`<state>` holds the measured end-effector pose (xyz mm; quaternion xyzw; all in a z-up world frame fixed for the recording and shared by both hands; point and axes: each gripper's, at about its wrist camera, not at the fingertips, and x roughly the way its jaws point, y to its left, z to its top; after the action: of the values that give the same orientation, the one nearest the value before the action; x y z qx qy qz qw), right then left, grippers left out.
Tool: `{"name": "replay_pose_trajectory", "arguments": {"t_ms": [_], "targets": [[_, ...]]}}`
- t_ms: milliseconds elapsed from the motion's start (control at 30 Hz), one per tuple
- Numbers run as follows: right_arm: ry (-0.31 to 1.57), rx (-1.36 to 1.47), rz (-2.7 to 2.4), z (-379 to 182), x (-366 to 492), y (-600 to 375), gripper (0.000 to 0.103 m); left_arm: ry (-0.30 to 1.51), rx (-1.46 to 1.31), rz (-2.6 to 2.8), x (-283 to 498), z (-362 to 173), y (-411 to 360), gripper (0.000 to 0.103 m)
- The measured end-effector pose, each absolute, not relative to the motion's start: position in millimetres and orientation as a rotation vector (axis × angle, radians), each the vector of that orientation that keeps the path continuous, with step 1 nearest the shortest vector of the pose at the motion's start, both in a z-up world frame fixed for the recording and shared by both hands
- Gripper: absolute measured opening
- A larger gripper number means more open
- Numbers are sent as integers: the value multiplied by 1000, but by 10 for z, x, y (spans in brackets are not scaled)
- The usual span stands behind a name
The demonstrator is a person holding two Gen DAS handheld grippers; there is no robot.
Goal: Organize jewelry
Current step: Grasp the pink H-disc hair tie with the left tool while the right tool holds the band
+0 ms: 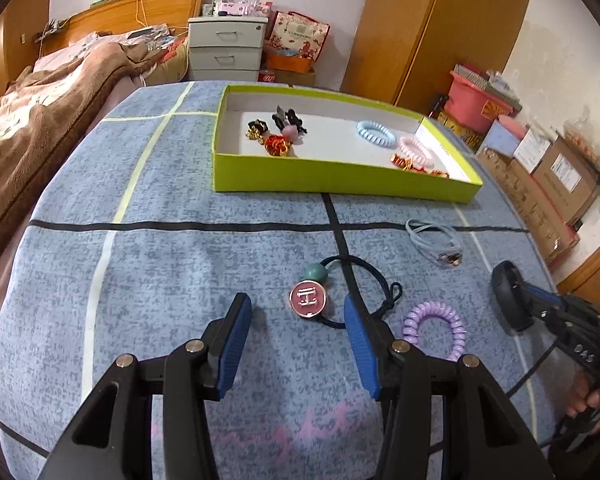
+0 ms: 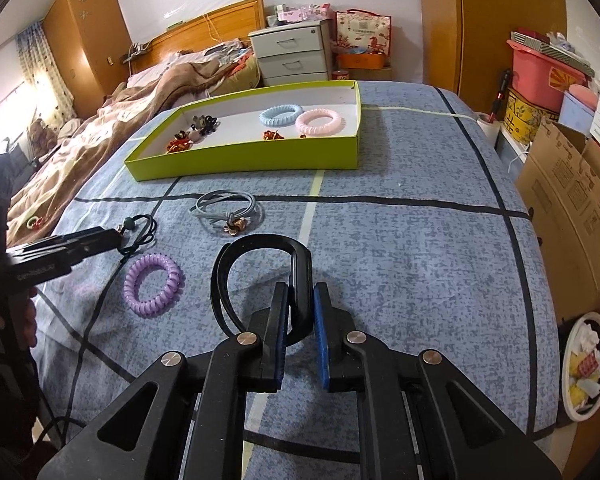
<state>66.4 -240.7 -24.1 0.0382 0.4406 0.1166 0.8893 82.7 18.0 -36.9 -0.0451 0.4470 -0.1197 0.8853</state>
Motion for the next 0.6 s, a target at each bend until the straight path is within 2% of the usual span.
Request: {"name": "replay_pose_trajectory", "arguments": {"t_ms": [400,467,533,600], "targets": [[915,81,250,-252,674,-2391,13,910,-10,-215,827,-395,59,49],[916,82,246,-256,678,-2392,13,908,-2,-210,828,-398,51,45],[918,81,244,-259,678,-2386,13,907,-1,-211,832,-395,57,36],[919,80,244,-259,679,-2375,13,907,-10,-212,830,-395,78,34]]}}
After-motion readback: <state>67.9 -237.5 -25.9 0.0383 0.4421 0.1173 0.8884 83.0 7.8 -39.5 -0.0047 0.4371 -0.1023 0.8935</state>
